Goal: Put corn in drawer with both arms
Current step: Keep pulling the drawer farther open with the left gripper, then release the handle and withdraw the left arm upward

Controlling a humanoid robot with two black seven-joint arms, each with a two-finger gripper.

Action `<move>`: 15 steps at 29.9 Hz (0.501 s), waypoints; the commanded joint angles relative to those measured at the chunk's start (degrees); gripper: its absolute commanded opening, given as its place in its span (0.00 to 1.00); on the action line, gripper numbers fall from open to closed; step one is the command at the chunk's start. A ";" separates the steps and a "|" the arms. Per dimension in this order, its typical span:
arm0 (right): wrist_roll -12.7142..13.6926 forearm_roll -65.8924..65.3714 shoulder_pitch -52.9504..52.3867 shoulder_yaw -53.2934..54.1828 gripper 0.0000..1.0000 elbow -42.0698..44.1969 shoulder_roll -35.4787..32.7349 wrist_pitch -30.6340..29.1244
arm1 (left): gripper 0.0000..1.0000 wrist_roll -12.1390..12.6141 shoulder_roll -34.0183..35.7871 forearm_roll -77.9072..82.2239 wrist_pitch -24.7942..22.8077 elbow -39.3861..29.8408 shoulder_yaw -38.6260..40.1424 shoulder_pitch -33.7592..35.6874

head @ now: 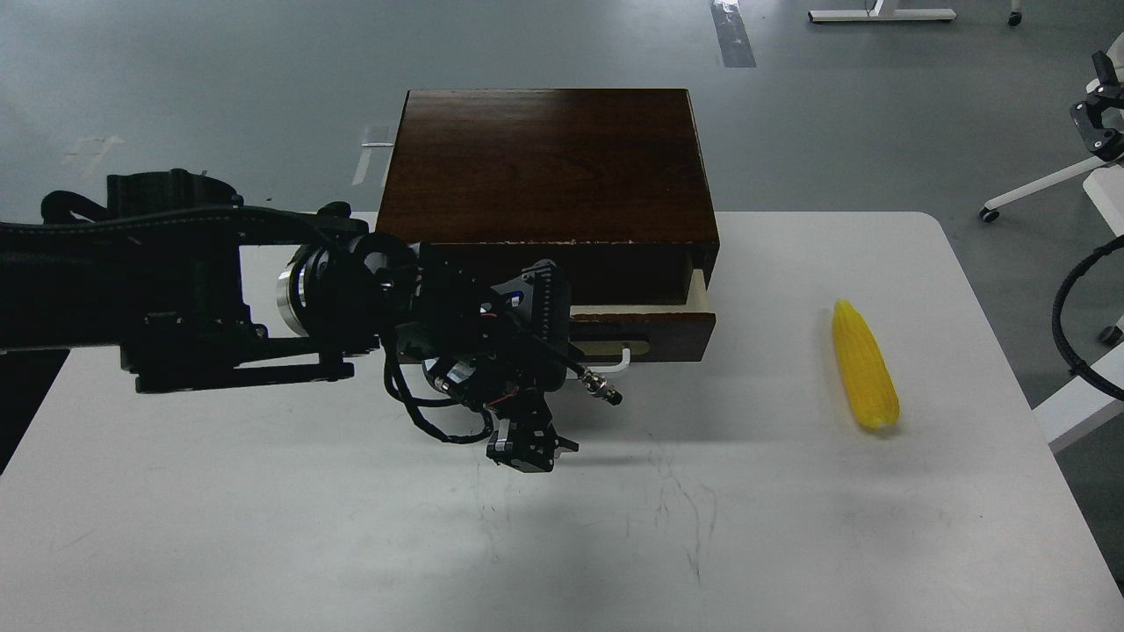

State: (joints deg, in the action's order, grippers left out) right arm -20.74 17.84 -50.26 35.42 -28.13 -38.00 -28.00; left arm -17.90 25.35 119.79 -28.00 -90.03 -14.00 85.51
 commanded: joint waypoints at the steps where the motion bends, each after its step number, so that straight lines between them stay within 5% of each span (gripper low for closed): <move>1: 0.00 0.00 -0.01 0.00 1.00 0.00 -0.06 0.00 | 0.95 -0.47 1.01 -0.78 0.00 -0.06 0.38 1.76; 5: 0.09 -0.17 -0.10 -0.88 1.00 0.00 -0.41 0.00 | 0.97 -0.74 3.39 -2.81 0.00 -0.50 3.54 1.94; 15: 0.09 -5.78 -5.18 -16.50 1.00 2.63 -4.97 0.00 | 0.98 -1.26 15.06 -39.32 0.00 4.85 17.77 1.68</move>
State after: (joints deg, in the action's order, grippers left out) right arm -20.64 14.79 -52.98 24.47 -26.40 -41.16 -28.00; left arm -19.13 36.85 91.16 -28.00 -88.05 1.49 87.37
